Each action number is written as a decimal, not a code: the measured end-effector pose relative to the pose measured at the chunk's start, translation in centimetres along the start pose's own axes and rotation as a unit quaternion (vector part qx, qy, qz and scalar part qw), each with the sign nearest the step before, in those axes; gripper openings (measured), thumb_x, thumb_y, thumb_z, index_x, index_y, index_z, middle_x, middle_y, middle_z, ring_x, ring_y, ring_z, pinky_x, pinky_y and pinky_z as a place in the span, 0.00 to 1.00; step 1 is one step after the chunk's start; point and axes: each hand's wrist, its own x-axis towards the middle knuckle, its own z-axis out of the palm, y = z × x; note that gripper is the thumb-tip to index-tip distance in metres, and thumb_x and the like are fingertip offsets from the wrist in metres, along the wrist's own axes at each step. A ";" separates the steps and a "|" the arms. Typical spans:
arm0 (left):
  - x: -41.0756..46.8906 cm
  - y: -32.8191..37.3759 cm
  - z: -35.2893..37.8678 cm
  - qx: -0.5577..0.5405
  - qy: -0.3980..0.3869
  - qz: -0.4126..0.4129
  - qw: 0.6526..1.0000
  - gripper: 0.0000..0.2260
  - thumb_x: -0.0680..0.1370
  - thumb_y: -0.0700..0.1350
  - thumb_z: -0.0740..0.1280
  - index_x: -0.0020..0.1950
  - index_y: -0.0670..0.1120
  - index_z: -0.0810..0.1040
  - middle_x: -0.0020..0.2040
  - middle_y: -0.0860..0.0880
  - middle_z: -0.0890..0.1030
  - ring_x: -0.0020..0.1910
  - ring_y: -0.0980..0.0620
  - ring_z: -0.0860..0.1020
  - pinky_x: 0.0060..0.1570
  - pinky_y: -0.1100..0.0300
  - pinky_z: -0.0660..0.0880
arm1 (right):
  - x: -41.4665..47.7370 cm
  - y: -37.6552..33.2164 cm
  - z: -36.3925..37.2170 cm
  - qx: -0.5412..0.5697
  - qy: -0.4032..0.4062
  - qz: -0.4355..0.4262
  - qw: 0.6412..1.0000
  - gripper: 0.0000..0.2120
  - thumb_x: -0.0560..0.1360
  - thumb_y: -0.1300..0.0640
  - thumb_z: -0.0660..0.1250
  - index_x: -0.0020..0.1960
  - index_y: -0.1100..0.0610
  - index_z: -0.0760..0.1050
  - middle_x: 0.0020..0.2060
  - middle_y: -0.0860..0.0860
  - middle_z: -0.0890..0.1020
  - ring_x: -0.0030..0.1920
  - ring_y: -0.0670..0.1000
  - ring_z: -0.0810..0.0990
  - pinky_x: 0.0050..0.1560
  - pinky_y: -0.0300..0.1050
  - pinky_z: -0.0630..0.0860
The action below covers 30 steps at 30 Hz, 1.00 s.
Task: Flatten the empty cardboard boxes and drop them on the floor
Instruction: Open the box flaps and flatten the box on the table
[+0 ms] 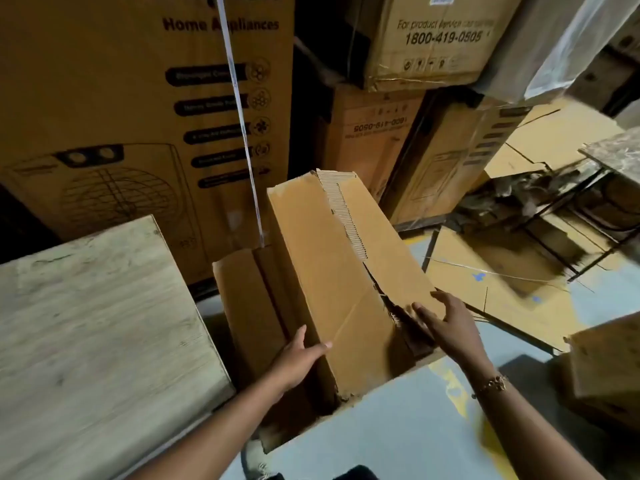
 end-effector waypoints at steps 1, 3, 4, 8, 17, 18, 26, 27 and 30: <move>0.2 0.2 0.5 0.011 0.000 -0.007 1.000 0.40 0.76 0.66 0.65 0.81 0.56 0.49 0.80 0.49 0.56 0.78 0.44 0.57 0.73 0.47 0.59 | 0.9 0.7 -0.2 -0.023 0.014 0.007 1.000 0.32 0.73 0.34 0.66 0.70 0.51 0.69 0.68 0.53 0.73 0.65 0.54 0.73 0.60 0.57 0.76; 0.7 0.4 1.4 -0.002 -0.001 -0.030 1.000 0.41 0.75 0.68 0.63 0.81 0.56 0.48 0.81 0.50 0.54 0.79 0.44 0.54 0.73 0.46 0.57 | 2.4 2.1 -0.5 -0.070 0.002 0.030 0.997 0.37 0.71 0.34 0.68 0.73 0.51 0.65 0.70 0.53 0.71 0.67 0.56 0.71 0.61 0.61 0.74; 0.8 0.4 2.0 -0.015 -0.001 -0.041 0.999 0.42 0.74 0.69 0.63 0.81 0.56 0.48 0.81 0.50 0.53 0.79 0.44 0.54 0.74 0.46 0.56 | 3.2 3.0 -0.7 -0.064 -0.027 0.049 0.996 0.40 0.70 0.35 0.70 0.74 0.51 0.63 0.71 0.53 0.70 0.67 0.56 0.72 0.62 0.61 0.74; 0.8 -0.5 4.7 -0.073 0.016 -0.073 0.995 0.54 0.65 0.75 0.66 0.81 0.53 0.46 0.81 0.49 0.52 0.79 0.45 0.54 0.74 0.47 0.56 | 5.9 5.8 -0.5 0.108 -0.178 0.096 0.973 0.47 0.62 0.37 0.78 0.74 0.51 0.62 0.63 0.54 0.77 0.58 0.56 0.79 0.58 0.57 0.78; -0.2 1.4 10.4 -0.329 0.219 -0.044 0.918 0.51 0.66 0.63 0.77 0.81 0.51 0.53 0.78 0.46 0.62 0.75 0.44 0.63 0.72 0.49 0.63 | 6.9 7.1 -1.8 0.307 -0.316 -0.003 0.898 0.40 0.62 0.41 0.80 0.70 0.47 0.68 0.57 0.50 0.83 0.57 0.54 0.82 0.58 0.54 0.79; -0.6 1.8 10.2 -0.340 0.234 -0.027 0.910 0.50 0.64 0.63 0.79 0.79 0.50 0.59 0.75 0.46 0.67 0.73 0.44 0.67 0.71 0.50 0.65 | 6.8 6.7 -2.1 0.315 -0.316 -0.018 0.895 0.38 0.64 0.42 0.79 0.70 0.45 0.69 0.57 0.49 0.83 0.57 0.53 0.82 0.60 0.55 0.79; -8.8 0.4 4.5 -0.353 0.319 0.066 0.877 0.35 0.64 0.59 0.80 0.68 0.54 0.74 0.59 0.53 0.82 0.58 0.53 0.79 0.56 0.56 0.75 | 3.8 -2.0 -1.2 0.332 -0.346 -0.135 0.867 0.32 0.70 0.48 0.77 0.70 0.42 0.68 0.57 0.46 0.83 0.57 0.49 0.82 0.61 0.54 0.78; -10.2 -0.3 3.5 -0.357 0.336 0.072 0.868 0.35 0.64 0.59 0.80 0.67 0.55 0.74 0.58 0.54 0.83 0.58 0.53 0.80 0.57 0.55 0.76 | 2.9 -3.5 -0.5 0.333 -0.352 -0.149 0.862 0.32 0.71 0.50 0.76 0.71 0.42 0.67 0.57 0.45 0.83 0.57 0.49 0.81 0.61 0.53 0.78; -15.0 -2.8 0.0 -0.361 0.380 0.111 0.845 0.29 0.65 0.57 0.80 0.64 0.56 0.76 0.54 0.56 0.85 0.55 0.54 0.82 0.55 0.55 0.77 | -0.6 -8.5 2.3 0.334 -0.383 -0.181 0.842 0.37 0.67 0.43 0.78 0.72 0.38 0.64 0.60 0.44 0.80 0.60 0.50 0.79 0.62 0.54 0.77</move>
